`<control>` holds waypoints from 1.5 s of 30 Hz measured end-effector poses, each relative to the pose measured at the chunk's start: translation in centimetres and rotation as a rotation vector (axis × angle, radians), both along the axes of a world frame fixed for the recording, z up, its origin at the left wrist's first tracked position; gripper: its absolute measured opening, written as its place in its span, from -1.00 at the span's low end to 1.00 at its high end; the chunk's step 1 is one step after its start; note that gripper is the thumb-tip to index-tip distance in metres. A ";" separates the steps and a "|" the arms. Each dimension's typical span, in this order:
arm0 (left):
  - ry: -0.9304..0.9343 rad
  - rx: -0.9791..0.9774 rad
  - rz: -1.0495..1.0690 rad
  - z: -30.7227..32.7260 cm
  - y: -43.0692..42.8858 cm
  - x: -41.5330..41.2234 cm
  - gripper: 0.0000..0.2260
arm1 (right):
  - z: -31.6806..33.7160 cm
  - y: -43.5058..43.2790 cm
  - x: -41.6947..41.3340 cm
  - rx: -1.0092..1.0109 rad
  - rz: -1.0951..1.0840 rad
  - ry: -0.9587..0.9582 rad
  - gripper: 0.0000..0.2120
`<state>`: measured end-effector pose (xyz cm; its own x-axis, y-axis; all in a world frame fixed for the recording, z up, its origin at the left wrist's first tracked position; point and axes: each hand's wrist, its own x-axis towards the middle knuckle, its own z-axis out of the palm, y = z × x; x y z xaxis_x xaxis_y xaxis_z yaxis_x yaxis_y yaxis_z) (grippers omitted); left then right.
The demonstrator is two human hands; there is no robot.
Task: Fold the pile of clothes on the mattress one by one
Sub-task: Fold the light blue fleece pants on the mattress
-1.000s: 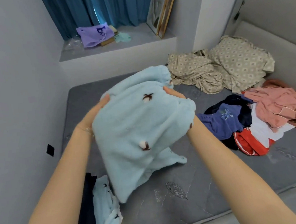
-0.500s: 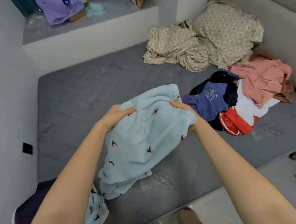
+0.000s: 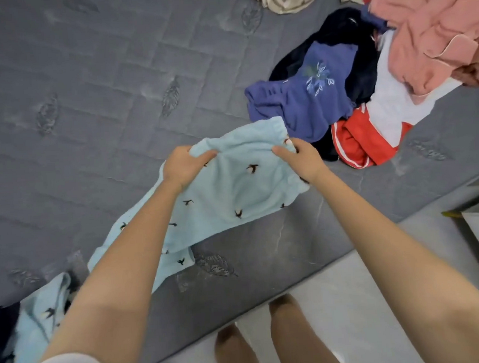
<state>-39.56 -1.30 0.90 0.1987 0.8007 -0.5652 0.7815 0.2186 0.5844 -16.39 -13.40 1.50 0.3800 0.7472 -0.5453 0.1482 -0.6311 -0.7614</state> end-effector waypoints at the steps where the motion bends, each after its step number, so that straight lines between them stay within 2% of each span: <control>1: 0.036 0.034 -0.008 -1.7 0.5 1.2 -0.57 | -1.7 0.3 0.9 -0.009 -0.008 -0.040 -0.73; 6: 0.162 0.306 -0.091 -11.0 2.5 5.9 -0.59 | -10.5 1.8 4.5 -0.081 -0.038 -0.169 -0.65; 9: 0.175 0.493 -0.183 -15.9 1.8 6.5 -0.50 | -14.7 2.7 5.2 -0.160 -0.025 -0.227 -0.72; 12: 0.243 0.611 -0.385 -19.3 -0.6 5.6 -0.49 | -17.8 3.3 4.8 -0.166 0.003 -0.334 -0.86; 13: 0.278 0.611 -0.469 -20.1 -1.4 5.3 -0.49 | -18.3 3.5 4.7 -0.174 0.003 -0.385 -0.85; 16: 0.502 0.403 -0.705 -21.7 -3.4 4.5 -0.44 | -18.8 4.0 4.0 -0.218 -0.008 -0.624 -0.46; 18: 0.586 0.317 -0.780 -22.4 -3.6 4.3 -0.41 | -18.7 4.1 2.7 -0.073 0.049 -0.753 -0.33; 19: 0.554 0.310 -0.780 -22.5 -3.5 4.2 -0.41 | -18.6 4.2 1.8 -0.027 0.110 -0.782 -0.31; 21: 0.443 0.407 -0.722 -21.8 -3.0 3.6 -0.42 | -18.4 4.5 -0.2 -0.028 0.251 -0.794 -0.32; 23: 0.411 0.540 -0.674 -20.7 -2.9 2.1 -0.44 | -18.2 4.9 -2.7 0.005 0.375 -0.799 -0.36; 26: 0.413 0.568 -0.589 -19.0 -3.0 -2.1 -0.48 | -17.7 5.7 -7.3 0.080 0.507 -0.792 -0.41; 30: 0.476 0.484 -0.429 -18.3 -3.8 -10.1 -0.49 | -17.3 6.6 -13.5 0.099 0.616 -0.753 -0.41; 34: 0.481 0.342 0.023 -18.1 -5.3 -18.9 -0.54 | -17.4 6.6 -19.4 0.106 0.775 -0.731 -0.38; 36: 0.466 0.210 0.182 -18.2 -6.1 -23.1 -0.55 | -17.7 6.5 -22.3 0.107 0.866 -0.711 -0.36; 40: 0.447 0.033 0.189 -18.2 -6.6 -28.1 -0.61 | -18.7 6.0 -28.0 0.112 1.024 -0.655 -0.33; 42: 0.376 0.099 0.189 -18.2 -6.6 -28.8 -0.65 | -18.9 5.9 -30.3 0.183 1.079 -0.614 -0.33; 45: 0.274 0.387 0.153 -17.5 -6.7 -28.6 -0.71 | -19.1 5.4 -32.4 0.327 1.110 -0.573 -0.42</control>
<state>-68.17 -7.99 -16.60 -0.0520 0.9704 -0.2360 0.8937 0.1507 0.4226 -48.76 -7.96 -17.59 -0.4090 0.8792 -0.2444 0.8253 0.2421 -0.5102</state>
